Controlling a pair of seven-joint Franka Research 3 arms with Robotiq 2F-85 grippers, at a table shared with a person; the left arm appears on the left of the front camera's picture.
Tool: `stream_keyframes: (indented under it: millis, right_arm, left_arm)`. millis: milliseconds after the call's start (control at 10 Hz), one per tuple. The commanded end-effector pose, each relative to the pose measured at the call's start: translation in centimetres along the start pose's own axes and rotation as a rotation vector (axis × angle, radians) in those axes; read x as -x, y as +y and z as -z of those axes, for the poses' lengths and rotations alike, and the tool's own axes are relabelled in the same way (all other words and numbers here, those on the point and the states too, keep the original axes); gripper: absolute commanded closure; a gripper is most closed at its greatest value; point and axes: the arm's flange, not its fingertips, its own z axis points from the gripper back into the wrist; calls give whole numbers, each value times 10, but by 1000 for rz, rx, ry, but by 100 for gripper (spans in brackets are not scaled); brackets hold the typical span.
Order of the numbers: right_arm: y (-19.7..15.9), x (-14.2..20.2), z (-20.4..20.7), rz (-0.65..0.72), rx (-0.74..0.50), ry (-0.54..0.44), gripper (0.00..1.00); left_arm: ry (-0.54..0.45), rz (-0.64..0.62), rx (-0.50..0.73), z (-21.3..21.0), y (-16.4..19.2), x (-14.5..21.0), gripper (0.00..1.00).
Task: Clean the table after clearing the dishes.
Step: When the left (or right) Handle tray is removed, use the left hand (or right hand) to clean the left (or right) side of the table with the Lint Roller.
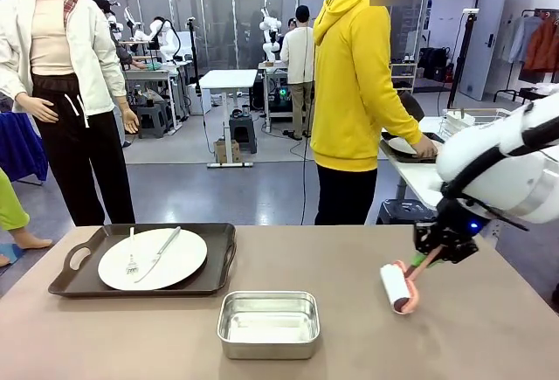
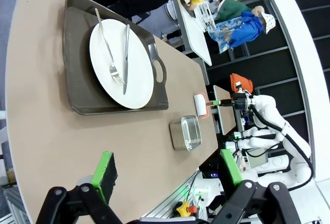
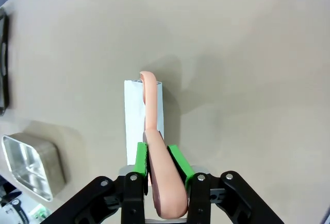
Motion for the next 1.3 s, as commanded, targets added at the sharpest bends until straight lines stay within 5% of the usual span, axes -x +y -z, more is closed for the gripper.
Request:
stream_keyframes:
  millis: [0, 300, 800, 1000, 1200]
  right_arm:
    - [-42, 22, 6, -36, 148, -18, 78]
    - [-88, 25, -10, -20, 316, -55, 78]
    - [-145, 17, -29, 43, 390, -50, 78]
    - [-129, 21, -51, -5, 277, -89, 78]
    - [-104, 31, -86, -76, 290, -155, 78]
  left_arm:
    - [-10, 17, 12, -3, -1, 0, 0]
    - [-10, 17, 12, -3, -1, 0, 0]
    - [-10, 17, 12, -3, -1, 0, 0]
    - [-10, 17, 12, -3, -1, 0, 0]
    - [-10, 17, 12, -3, -1, 0, 0]
